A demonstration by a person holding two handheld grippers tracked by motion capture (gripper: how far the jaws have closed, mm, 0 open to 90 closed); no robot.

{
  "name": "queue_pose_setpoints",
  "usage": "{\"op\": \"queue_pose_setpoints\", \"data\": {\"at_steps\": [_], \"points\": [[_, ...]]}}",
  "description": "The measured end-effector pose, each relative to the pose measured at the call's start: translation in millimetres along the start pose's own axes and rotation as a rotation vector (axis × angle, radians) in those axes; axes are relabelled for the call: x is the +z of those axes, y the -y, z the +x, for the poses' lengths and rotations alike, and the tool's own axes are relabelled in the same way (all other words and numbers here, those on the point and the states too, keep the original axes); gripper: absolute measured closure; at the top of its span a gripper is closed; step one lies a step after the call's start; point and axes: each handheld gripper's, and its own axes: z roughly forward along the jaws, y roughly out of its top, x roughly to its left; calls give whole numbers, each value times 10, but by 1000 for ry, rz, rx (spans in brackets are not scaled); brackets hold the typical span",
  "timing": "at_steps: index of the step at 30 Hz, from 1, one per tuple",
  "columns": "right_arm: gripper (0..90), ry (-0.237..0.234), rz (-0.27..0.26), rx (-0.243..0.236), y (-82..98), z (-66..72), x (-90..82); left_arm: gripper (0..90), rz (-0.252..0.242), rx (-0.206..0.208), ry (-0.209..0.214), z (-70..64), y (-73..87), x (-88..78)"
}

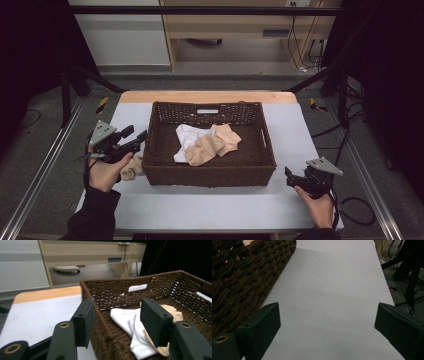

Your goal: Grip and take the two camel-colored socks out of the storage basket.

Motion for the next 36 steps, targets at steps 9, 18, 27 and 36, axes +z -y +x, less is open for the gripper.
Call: {"op": "queue_pose_setpoints", "data": {"at_steps": [9, 18, 27, 36], "points": [[67, -2, -3, 5, -7, -2, 4, 443, -24, 35, 38, -308, -241, 232], [68, -2, -3, 6, -12, -5, 5, 442, -23, 58, 59, -532, -350, 494], [68, -5, -2, 5, -11, -2, 9, 463, 19, 100, 61, -679, -329, 804], [68, -8, 0, 6, -9, -2, 13, 478, 102, 129, 43, -740, -201, 1147]]}}
